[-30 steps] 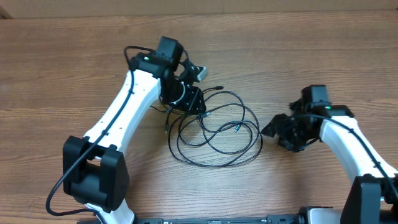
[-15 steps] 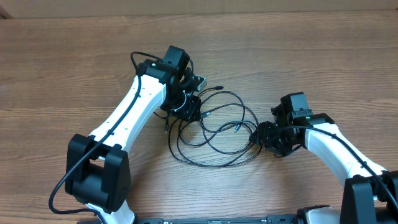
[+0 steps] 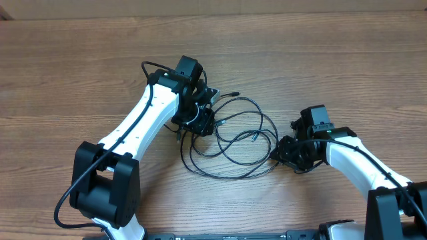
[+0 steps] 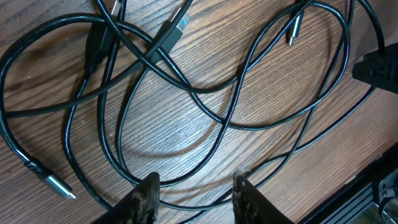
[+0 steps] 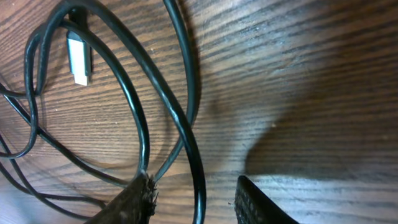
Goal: Untangle cables
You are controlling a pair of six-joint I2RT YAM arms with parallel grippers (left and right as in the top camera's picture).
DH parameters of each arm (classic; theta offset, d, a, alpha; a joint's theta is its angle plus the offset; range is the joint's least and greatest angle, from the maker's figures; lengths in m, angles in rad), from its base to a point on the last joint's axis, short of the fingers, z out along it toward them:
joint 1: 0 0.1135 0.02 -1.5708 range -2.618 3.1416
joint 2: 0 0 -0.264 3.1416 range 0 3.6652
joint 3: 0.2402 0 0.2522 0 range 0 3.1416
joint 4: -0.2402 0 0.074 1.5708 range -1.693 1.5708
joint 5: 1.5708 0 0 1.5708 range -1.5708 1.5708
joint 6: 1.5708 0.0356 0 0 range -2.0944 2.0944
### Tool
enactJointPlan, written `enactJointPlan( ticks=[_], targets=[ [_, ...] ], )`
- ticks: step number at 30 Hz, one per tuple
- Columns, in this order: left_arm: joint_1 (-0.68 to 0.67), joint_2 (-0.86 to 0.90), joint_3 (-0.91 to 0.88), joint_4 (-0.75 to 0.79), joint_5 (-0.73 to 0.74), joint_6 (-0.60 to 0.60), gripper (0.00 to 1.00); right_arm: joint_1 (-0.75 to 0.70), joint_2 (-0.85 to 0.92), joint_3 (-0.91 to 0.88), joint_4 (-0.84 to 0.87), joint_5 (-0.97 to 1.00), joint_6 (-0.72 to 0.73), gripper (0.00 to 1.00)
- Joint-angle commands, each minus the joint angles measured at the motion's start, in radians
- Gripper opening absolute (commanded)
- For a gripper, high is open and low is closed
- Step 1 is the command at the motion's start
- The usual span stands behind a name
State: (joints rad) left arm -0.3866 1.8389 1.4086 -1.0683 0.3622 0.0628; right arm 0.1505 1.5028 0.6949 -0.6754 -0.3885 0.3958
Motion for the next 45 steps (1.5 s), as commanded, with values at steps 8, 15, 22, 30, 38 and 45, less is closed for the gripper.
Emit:
enactJointPlan(
  ticks=[8, 15, 22, 30, 38, 45],
  targets=[
    [0.0, 0.0, -0.006, 0.01, 0.024, 0.011, 0.39, 0.001, 0.001, -0.02, 0.191, -0.392, -0.012, 0.04],
    [0.0, 0.0, -0.006, 0.013, 0.038, -0.003, 0.39, 0.001, 0.001, -0.02, 0.417, -0.713, -0.012, 0.04],
    [-0.001, 0.0, -0.006, 0.051, 0.135, -0.003, 0.42, 0.001, 0.001, -0.02, 0.435, -0.746, -0.012, 0.06],
    [-0.032, 0.0, -0.006, 0.126, 0.233, -0.003, 0.5, 0.001, 0.001, -0.02, 0.602, -1.092, -0.012, 0.1],
    [-0.061, 0.0, -0.006, 0.133, 0.233, -0.003, 0.54, 0.001, 0.001, -0.019, 0.72, -1.165, 0.014, 0.24],
    [-0.066, 0.0, -0.006, 0.174, 0.385, 0.002, 0.63, 0.001, 0.001, -0.019, 1.089, -1.165, 0.371, 0.24]
  ],
)
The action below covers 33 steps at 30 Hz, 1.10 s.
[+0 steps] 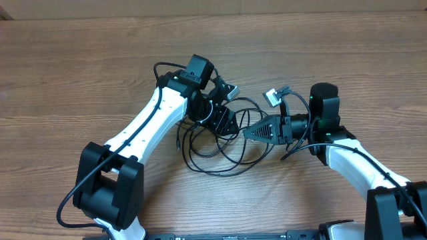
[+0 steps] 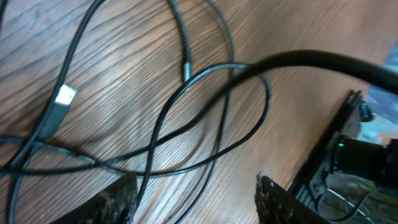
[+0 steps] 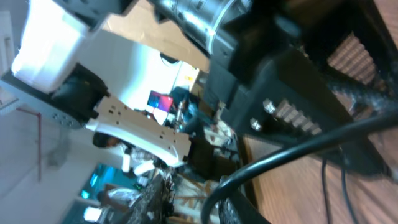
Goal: Untangle cables
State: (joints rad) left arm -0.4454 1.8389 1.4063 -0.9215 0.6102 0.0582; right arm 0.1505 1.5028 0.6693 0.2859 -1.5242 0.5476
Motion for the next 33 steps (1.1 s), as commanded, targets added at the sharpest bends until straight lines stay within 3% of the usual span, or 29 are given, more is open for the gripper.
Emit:
enactJointPlan(
  ticks=[1, 6, 13, 24, 29, 33],
  targets=[
    [-0.007, 0.0, -0.004, 0.039, 0.173, 0.007, 0.63, 0.001, 0.001, 0.006, 0.176, -0.03, 0.261, 0.24],
    [-0.007, 0.0, -0.004, 0.127, 0.328, -0.012, 0.64, 0.001, 0.001, 0.006, 0.28, -0.03, 0.344, 0.24],
    [-0.008, 0.0, -0.004, 0.23, 0.384, -0.115, 0.74, 0.001, 0.001, 0.006, 0.278, -0.03, 0.344, 0.24],
    [-0.008, 0.0, -0.004, 0.154, 0.198, -0.194, 0.72, -0.025, 0.001, 0.006, 0.277, -0.025, 0.339, 0.4],
    [-0.008, 0.0, -0.004, 0.136, 0.171, -0.196, 0.73, -0.035, 0.001, 0.006, 0.162, 0.067, 0.296, 0.48],
    [-0.008, 0.0, -0.004, 0.136, 0.163, -0.196, 0.73, -0.035, 0.001, 0.006, -0.049, 0.255, 0.195, 0.53]
  ],
)
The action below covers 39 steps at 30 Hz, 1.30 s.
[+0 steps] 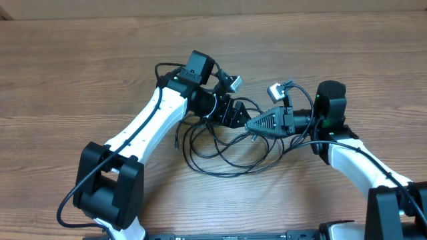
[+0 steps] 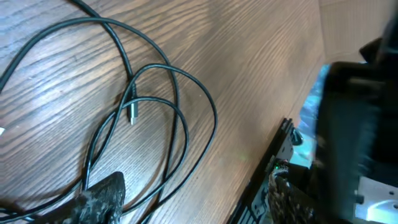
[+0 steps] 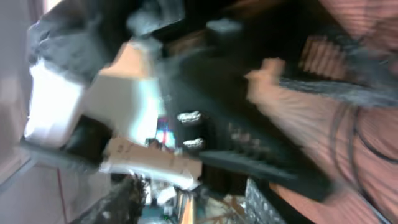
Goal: Untangle cables
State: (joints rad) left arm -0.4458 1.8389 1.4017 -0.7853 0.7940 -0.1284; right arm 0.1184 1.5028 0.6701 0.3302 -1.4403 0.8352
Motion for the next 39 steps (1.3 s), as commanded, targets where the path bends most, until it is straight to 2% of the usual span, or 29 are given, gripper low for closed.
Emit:
enactJointPlan(
  ticks=[1, 3, 7, 12, 15, 17, 21, 27, 33, 39],
  targets=[
    [-0.007, 0.0, 0.0, 0.0, -0.021, -0.01, 0.73, -0.003, 0.001, 0.005, -0.142, 0.225, -0.12, 0.54],
    [-0.007, 0.0, 0.0, 0.0, -0.021, -0.009, 0.73, -0.003, 0.001, 0.005, -0.207, 0.322, -0.188, 0.54],
    [-0.008, 0.0, 0.0, 0.0, -0.02, -0.01, 0.75, -0.018, 0.001, 0.014, -0.209, 0.41, -0.274, 0.58],
    [-0.008, 0.0, 0.0, 0.006, -0.02, -0.009, 0.77, -0.14, 0.001, 0.061, -0.225, 0.438, -0.286, 0.58],
    [-0.012, 0.0, 0.0, 0.014, -0.02, -0.008, 0.77, -0.238, 0.001, 0.077, -0.294, 0.438, -0.284, 0.58],
    [-0.02, 0.0, 0.0, 0.027, -0.02, -0.006, 0.77, -0.314, 0.001, 0.078, -0.376, 0.443, -0.288, 0.58],
    [-0.055, 0.0, 0.001, 0.081, -0.028, -0.007, 0.78, -0.465, 0.001, 0.078, -0.644, 0.566, -0.425, 0.58],
    [-0.124, 0.0, 0.001, 0.095, -0.183, -0.01, 0.79, -0.574, 0.001, 0.092, -0.909, 0.846, -0.569, 0.61],
    [-0.21, 0.005, 0.001, 0.127, -0.312, -0.011, 0.8, -0.575, 0.001, 0.217, -1.127, 1.016, -0.579, 0.61],
    [-0.282, 0.019, 0.0, 0.172, -0.392, -0.042, 0.76, -0.511, 0.001, 0.365, -1.34, 1.219, -0.568, 0.56]
  ],
)
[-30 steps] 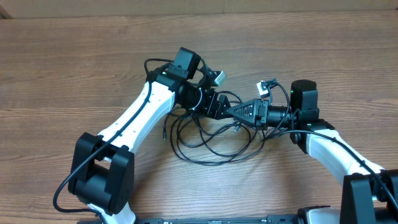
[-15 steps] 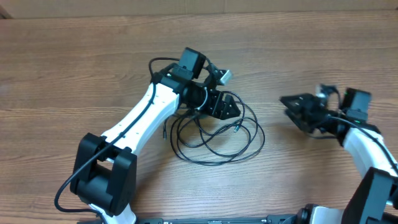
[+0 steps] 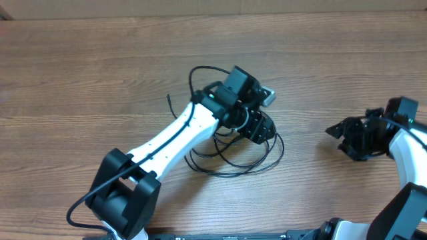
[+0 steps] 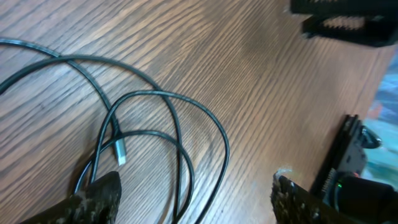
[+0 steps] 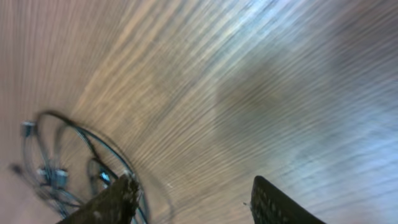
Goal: Untangle cables
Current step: 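Open the right gripper and retract it to the right, then grasp one black cable from the pile with the left gripper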
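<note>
A tangle of thin black cables (image 3: pixel 230 152) lies in the middle of the table. My left gripper (image 3: pixel 260 127) hovers over its right side, fingers spread wide and open. In the left wrist view, cable loops (image 4: pixel 186 124) and a silver plug (image 4: pixel 120 154) lie below and between the left gripper (image 4: pixel 196 200) fingers, none gripped. My right gripper (image 3: pixel 341 137) is well to the right of the pile, open and empty. The blurred right wrist view shows the right gripper (image 5: pixel 199 202) over bare wood, with the cables (image 5: pixel 56 158) far to the left.
The wooden table (image 3: pixel 80 73) carries nothing else. The left arm (image 3: pixel 173 137) stretches diagonally from the front left to the pile. The right arm (image 3: pixel 407 143) comes in along the right edge.
My right gripper has gone from close beside the left gripper above the pile to well right of it, clear of the cables. My left gripper now sits further right over the pile.
At first my left gripper was at the pile's left side and the right one low at its right edge, a cable between its fingers. Then both met, raised, above the pile, a cable crossing the right wrist view. Now the right gripper is empty, off to the right.
</note>
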You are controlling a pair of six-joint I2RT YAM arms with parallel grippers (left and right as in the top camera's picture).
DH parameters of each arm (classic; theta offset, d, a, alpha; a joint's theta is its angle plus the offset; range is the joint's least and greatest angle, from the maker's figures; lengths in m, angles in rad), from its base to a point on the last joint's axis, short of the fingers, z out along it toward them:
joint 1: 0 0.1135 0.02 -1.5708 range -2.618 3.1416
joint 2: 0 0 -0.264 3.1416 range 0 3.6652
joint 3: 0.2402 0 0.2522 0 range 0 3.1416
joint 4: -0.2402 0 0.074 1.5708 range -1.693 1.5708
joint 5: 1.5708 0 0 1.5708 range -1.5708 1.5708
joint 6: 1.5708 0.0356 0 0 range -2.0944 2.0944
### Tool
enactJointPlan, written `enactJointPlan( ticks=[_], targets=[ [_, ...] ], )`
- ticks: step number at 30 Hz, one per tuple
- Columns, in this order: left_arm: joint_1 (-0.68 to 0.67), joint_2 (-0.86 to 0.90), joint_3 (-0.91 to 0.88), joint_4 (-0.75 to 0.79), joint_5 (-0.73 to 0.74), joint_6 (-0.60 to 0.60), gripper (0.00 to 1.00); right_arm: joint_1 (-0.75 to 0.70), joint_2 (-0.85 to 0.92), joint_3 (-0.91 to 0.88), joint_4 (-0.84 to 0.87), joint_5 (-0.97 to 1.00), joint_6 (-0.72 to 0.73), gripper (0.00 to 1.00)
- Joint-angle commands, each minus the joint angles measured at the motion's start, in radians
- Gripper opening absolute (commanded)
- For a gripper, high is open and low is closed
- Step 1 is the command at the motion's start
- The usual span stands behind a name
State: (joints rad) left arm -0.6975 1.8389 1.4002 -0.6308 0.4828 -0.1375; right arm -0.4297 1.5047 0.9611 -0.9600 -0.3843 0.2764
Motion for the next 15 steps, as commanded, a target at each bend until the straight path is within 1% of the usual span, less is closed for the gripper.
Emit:
enactJointPlan(
  ticks=[1, 5, 7, 8, 10, 15],
  targets=[
    [-0.041, 0.025, 0.002, 0.026, -0.095, -0.049, 0.76, 0.051, -0.001, 0.098, -0.088, 0.21, 0.006, 0.56],
    [-0.07, 0.055, 0.002, 0.053, -0.104, -0.106, 0.76, 0.09, -0.001, 0.17, -0.211, 0.375, 0.043, 0.57],
    [-0.08, 0.073, 0.002, 0.064, -0.098, -0.137, 0.76, 0.096, -0.001, 0.183, -0.233, 0.375, 0.045, 0.58],
    [-0.089, 0.09, 0.002, 0.072, -0.089, -0.154, 0.77, 0.097, -0.001, 0.185, -0.245, 0.374, 0.045, 0.62],
    [-0.097, 0.112, 0.002, 0.08, -0.079, -0.187, 0.77, 0.097, -0.001, 0.185, -0.251, 0.365, 0.044, 0.63],
    [-0.109, 0.171, 0.002, 0.117, 0.031, -0.274, 0.76, 0.097, -0.001, 0.185, -0.242, 0.356, 0.044, 0.65]
  ],
)
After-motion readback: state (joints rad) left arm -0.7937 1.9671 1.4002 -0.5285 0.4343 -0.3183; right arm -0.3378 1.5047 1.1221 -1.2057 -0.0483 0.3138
